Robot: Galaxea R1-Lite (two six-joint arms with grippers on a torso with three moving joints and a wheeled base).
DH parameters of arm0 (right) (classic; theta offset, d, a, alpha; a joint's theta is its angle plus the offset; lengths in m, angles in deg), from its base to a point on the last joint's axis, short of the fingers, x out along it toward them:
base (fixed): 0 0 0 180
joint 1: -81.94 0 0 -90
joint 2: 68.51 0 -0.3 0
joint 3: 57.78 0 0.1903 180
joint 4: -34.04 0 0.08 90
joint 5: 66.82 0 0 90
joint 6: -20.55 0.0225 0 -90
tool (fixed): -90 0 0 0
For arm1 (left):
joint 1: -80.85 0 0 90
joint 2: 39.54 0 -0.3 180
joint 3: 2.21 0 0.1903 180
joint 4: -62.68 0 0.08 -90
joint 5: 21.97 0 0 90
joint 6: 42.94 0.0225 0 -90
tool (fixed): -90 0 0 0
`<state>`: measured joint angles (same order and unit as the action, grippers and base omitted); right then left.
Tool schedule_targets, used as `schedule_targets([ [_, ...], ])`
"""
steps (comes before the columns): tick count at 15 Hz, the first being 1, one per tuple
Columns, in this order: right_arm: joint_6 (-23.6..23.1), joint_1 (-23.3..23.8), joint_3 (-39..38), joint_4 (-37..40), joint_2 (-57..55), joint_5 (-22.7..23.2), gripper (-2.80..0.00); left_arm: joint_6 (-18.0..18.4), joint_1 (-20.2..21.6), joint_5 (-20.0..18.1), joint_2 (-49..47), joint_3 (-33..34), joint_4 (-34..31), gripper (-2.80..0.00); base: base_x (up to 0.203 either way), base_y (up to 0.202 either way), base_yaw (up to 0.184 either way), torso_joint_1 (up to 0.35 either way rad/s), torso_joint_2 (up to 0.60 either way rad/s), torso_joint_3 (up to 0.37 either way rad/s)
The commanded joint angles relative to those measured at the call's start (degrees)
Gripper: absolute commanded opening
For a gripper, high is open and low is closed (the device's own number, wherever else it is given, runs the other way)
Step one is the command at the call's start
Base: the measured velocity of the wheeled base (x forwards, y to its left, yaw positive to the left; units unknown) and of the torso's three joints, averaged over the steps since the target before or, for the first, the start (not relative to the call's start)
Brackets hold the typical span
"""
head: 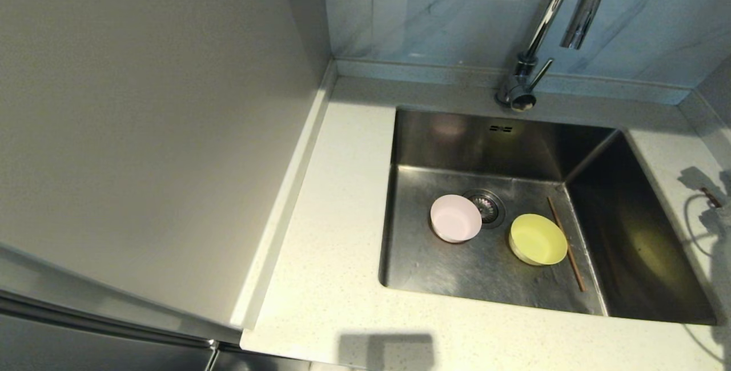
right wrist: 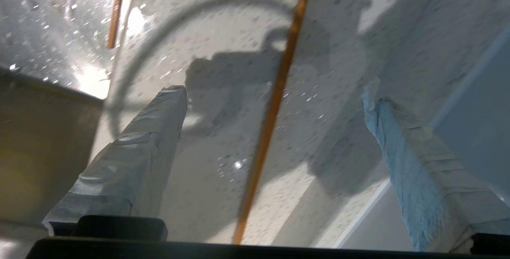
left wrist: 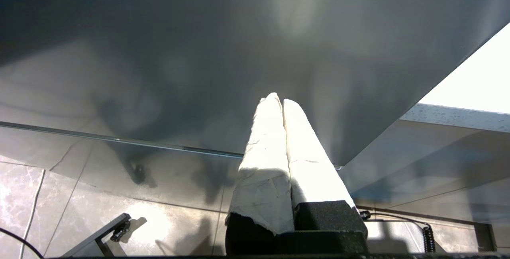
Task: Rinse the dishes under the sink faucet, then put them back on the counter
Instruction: Turn on the faucet
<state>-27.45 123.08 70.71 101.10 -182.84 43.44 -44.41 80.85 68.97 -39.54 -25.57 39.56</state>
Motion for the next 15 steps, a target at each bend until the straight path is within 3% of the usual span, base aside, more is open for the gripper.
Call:
schedule_targets([
  [1,-0.33,-0.01,-0.36,-1.81,-0.53,0.14,0.0,-0.02,0.0,0.03,0.18,0.0,0.02,-2.8,0.0,0.0,0.0,0.0,0.0,0.0],
  [15,-0.86,-0.01,0.25,-4.03,-1.61,-3.91,0.0,-0.02,0.0,0.03,0.18,0.0,0.02,-2.8,0.0,0.0,0.0,0.0,0.0,0.0],
])
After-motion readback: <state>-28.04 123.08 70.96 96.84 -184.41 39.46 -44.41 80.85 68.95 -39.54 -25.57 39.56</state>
